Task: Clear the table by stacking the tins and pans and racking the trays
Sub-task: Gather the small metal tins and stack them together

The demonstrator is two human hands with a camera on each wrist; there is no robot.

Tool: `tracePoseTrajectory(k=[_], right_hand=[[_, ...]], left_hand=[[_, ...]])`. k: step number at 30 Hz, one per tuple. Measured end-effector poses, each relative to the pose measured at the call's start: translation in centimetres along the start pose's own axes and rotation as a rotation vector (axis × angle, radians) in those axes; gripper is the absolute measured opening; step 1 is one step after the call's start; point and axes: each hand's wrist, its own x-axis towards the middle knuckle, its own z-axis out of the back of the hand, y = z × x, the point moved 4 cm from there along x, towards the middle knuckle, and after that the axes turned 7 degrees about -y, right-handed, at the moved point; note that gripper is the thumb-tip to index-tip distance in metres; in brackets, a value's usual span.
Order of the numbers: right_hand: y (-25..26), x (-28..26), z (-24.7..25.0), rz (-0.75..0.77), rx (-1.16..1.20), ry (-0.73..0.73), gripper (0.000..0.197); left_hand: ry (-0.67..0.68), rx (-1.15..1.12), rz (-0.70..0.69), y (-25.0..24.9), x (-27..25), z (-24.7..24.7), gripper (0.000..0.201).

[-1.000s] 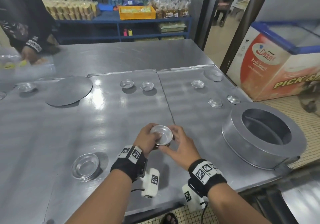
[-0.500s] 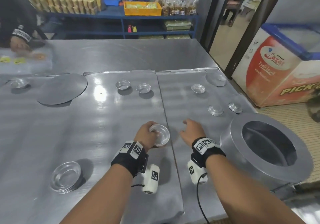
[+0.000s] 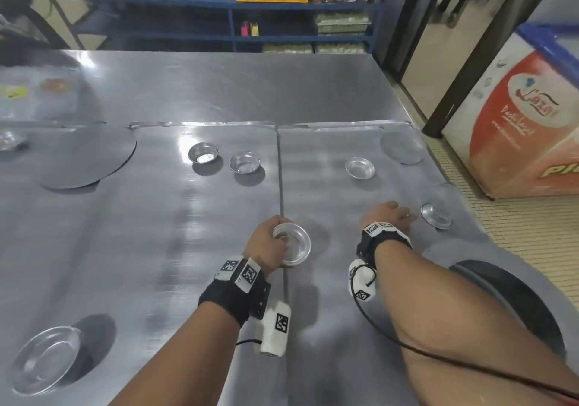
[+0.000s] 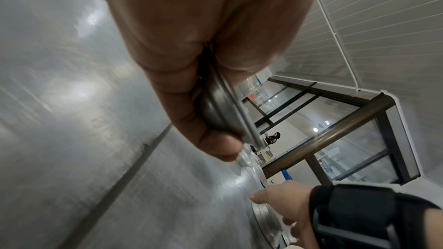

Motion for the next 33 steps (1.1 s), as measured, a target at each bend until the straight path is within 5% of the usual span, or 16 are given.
tracePoseTrajectory(k=[6,15,20,26,33], right_hand=[[-1.0,3.9,-2.4,-0.067,0.068,0.104,0.059],[0.4,1.4,0.9,-0.052,0.145,-0.030,0.040],[1.5,-3.9,2.7,0.033,0.367,0.060,0.068],[1.6,-11.9,4.6,0.335,0.825,0.035,0.077],[0.4,-20.1,5.8,0.634,1.057,0.007,0.067]], left_hand=[[-0.017,-0.031,0.038,0.4,1.2,-0.3,0.036],[0.005,-0.030,0.070,0.6,-0.2,-0.4,0.034],[-0.011,-0.010,0.064,1.2,-1.9,1.1,0.031],[-0.008,-0.033,0.088,2.1,-3.7,2.8,0.036],[-0.014,-0.174,0.198,2.3,-5.7,3.8,0.024]])
